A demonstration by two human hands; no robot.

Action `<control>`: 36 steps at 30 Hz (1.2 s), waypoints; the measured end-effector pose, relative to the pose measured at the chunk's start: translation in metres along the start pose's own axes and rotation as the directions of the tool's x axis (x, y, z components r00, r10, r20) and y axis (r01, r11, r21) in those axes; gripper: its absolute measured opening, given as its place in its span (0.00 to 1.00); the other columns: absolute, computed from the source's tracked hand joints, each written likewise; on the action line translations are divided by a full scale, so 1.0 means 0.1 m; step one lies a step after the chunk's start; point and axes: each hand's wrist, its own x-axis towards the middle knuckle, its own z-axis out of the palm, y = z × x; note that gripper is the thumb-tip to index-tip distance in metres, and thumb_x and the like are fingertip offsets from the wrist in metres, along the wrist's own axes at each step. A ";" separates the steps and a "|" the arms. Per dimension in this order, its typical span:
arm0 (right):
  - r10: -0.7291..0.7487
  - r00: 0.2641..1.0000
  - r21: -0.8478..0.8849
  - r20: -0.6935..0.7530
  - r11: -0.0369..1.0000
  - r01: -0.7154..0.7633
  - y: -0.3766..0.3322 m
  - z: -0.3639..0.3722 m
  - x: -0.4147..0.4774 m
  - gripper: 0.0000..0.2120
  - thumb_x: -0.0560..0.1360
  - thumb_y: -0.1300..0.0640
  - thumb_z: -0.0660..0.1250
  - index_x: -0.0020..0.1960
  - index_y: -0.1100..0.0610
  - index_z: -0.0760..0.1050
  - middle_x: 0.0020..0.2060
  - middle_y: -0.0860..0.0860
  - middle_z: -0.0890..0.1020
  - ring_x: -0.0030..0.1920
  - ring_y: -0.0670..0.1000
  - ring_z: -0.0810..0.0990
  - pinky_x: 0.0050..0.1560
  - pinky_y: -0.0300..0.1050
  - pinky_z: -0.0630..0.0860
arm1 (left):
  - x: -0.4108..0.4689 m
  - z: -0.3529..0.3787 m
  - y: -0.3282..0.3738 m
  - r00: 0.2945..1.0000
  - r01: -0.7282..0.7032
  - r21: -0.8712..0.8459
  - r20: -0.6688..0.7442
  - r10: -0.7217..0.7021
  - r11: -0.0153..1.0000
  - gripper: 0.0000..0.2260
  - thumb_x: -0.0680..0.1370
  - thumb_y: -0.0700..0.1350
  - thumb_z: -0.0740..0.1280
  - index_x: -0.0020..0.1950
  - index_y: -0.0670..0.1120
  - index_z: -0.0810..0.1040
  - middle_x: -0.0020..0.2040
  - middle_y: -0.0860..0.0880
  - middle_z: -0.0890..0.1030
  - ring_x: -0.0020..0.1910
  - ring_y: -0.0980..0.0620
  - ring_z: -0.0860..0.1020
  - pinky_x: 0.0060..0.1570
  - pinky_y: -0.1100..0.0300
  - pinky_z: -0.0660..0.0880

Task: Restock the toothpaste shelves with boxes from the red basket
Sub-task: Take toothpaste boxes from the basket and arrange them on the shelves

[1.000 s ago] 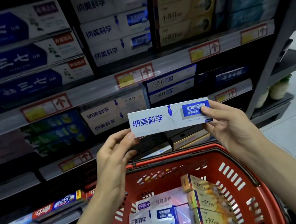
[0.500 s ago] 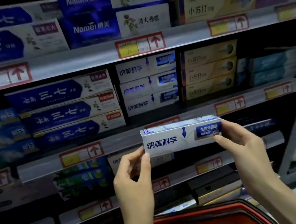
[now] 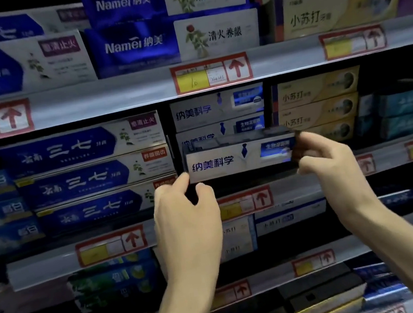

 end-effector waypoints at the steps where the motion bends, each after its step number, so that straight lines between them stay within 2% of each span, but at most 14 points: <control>1: 0.019 1.000 -0.025 -0.012 0.999 -0.020 0.02 0.02 0.04 0.20 0.73 0.71 0.61 0.50 0.48 0.82 0.43 0.39 0.87 0.46 0.40 0.82 0.46 0.32 0.76 | 0.03 0.02 -0.02 0.999 0.025 0.029 0.025 -0.026 0.999 0.23 0.82 0.53 0.62 0.77 0.52 0.70 0.63 0.45 0.79 0.57 0.41 0.81 0.54 0.44 0.80; 3: 0.055 0.999 -0.120 -0.001 0.991 -0.054 0.05 0.08 0.07 0.17 0.71 0.59 0.63 0.57 0.53 0.81 0.50 0.47 0.86 0.53 0.51 0.82 0.52 0.44 0.76 | 0.07 0.08 -0.06 0.993 0.075 0.098 0.080 -0.083 0.992 0.23 0.81 0.55 0.62 0.76 0.51 0.71 0.61 0.41 0.81 0.57 0.37 0.81 0.53 0.41 0.80; 4: 0.075 0.997 -0.175 0.008 0.982 -0.072 0.06 0.10 0.08 0.24 0.70 0.54 0.64 0.65 0.55 0.79 0.59 0.50 0.85 0.61 0.53 0.81 0.60 0.48 0.76 | 0.08 0.10 -0.06 0.989 0.096 0.121 0.099 -0.108 0.988 0.22 0.81 0.55 0.62 0.74 0.50 0.72 0.60 0.40 0.82 0.57 0.36 0.82 0.53 0.40 0.80; 6: 0.142 0.989 -0.261 0.034 0.957 -0.128 0.05 0.16 0.06 0.32 0.75 0.54 0.66 0.78 0.57 0.67 0.74 0.54 0.73 0.76 0.55 0.68 0.74 0.52 0.67 | 0.08 0.13 -0.06 0.985 0.120 0.167 0.106 -0.139 0.979 0.21 0.80 0.57 0.62 0.69 0.48 0.75 0.60 0.40 0.82 0.56 0.38 0.82 0.53 0.40 0.81; 8: 0.177 0.983 -0.308 0.039 0.938 -0.157 0.08 0.19 0.08 0.31 0.79 0.58 0.65 0.80 0.59 0.63 0.77 0.58 0.67 0.80 0.56 0.59 0.74 0.53 0.62 | 0.07 0.15 -0.04 0.986 0.103 0.252 0.100 -0.132 0.962 0.22 0.81 0.59 0.61 0.68 0.46 0.74 0.57 0.49 0.80 0.55 0.44 0.81 0.53 0.45 0.80; 11: 0.200 0.980 -0.335 0.013 0.924 -0.184 0.14 0.20 0.11 0.28 0.79 0.59 0.64 0.78 0.59 0.66 0.76 0.61 0.68 0.80 0.55 0.57 0.71 0.55 0.63 | 0.05 0.15 0.00 0.991 0.037 0.352 0.111 -0.081 0.935 0.23 0.82 0.60 0.60 0.71 0.47 0.69 0.53 0.55 0.69 0.61 0.48 0.76 0.54 0.52 0.75; 14: 0.204 0.979 -0.359 0.002 0.914 -0.189 0.11 0.23 0.09 0.19 0.78 0.58 0.64 0.68 0.57 0.73 0.68 0.60 0.72 0.71 0.54 0.64 0.64 0.54 0.67 | 0.04 0.14 0.00 0.992 0.048 0.318 0.099 -0.084 0.947 0.25 0.81 0.61 0.60 0.74 0.47 0.67 0.64 0.51 0.75 0.65 0.47 0.75 0.57 0.54 0.74; 18: 0.195 0.981 -0.462 -0.009 0.869 -0.177 0.05 0.28 0.02 0.10 0.76 0.56 0.65 0.56 0.55 0.71 0.57 0.55 0.70 0.66 0.62 0.70 0.62 0.58 0.71 | 0.04 0.12 0.00 0.992 0.069 0.268 0.088 -0.095 0.961 0.24 0.80 0.63 0.60 0.68 0.48 0.70 0.57 0.46 0.82 0.55 0.44 0.82 0.52 0.44 0.81; 24: 0.196 0.981 -0.488 0.014 0.857 -0.164 0.04 0.29 -0.01 0.22 0.76 0.56 0.65 0.69 0.55 0.71 0.64 0.58 0.72 0.69 0.60 0.67 0.66 0.56 0.70 | 0.07 0.09 -0.04 0.988 0.056 0.228 0.130 -0.088 0.972 0.26 0.80 0.62 0.60 0.75 0.51 0.69 0.57 0.45 0.84 0.54 0.43 0.83 0.51 0.45 0.82; 26: 0.199 0.980 -0.490 0.021 0.856 -0.163 0.03 0.29 -0.02 0.20 0.77 0.56 0.65 0.68 0.55 0.70 0.60 0.56 0.71 0.70 0.59 0.66 0.63 0.53 0.67 | 0.10 0.09 -0.08 0.983 0.080 0.202 0.146 -0.111 0.976 0.25 0.80 0.60 0.61 0.72 0.48 0.72 0.56 0.42 0.84 0.53 0.40 0.83 0.47 0.48 0.82; 28: 0.212 0.977 -0.497 0.032 0.851 -0.168 0.05 0.30 -0.02 0.17 0.77 0.56 0.65 0.65 0.55 0.70 0.56 0.53 0.69 0.70 0.58 0.64 0.59 0.49 0.64 | 0.13 0.10 -0.11 0.979 0.094 0.175 0.162 -0.123 0.980 0.20 0.81 0.56 0.61 0.65 0.44 0.76 0.52 0.41 0.84 0.48 0.40 0.83 0.37 0.54 0.75; 30: 0.217 0.975 -0.505 0.039 0.847 -0.168 0.05 0.31 -0.02 0.17 0.77 0.56 0.66 0.65 0.55 0.70 0.59 0.54 0.71 0.69 0.58 0.64 0.58 0.50 0.64 | 0.13 0.10 -0.12 0.979 0.091 0.162 0.167 -0.118 0.983 0.15 0.81 0.54 0.62 0.60 0.46 0.78 0.46 0.43 0.84 0.41 0.45 0.82 0.32 0.57 0.71; 33: 0.223 0.974 -0.504 0.045 0.847 -0.171 0.02 0.31 -0.03 0.19 0.78 0.56 0.66 0.68 0.56 0.69 0.63 0.55 0.73 0.71 0.58 0.64 0.68 0.54 0.65 | 0.14 0.10 -0.14 0.981 0.086 0.160 0.160 -0.112 0.983 0.16 0.81 0.54 0.62 0.65 0.48 0.77 0.49 0.44 0.85 0.45 0.43 0.84 0.38 0.53 0.78; 36: 0.214 0.975 -0.519 0.063 0.841 -0.151 0.02 0.29 -0.04 0.19 0.79 0.58 0.65 0.68 0.59 0.69 0.53 0.51 0.70 0.71 0.56 0.63 0.78 0.56 0.58 | 0.16 0.10 -0.16 0.982 0.087 0.161 0.151 -0.111 0.983 0.20 0.81 0.53 0.62 0.70 0.47 0.75 0.52 0.44 0.85 0.48 0.43 0.84 0.41 0.54 0.79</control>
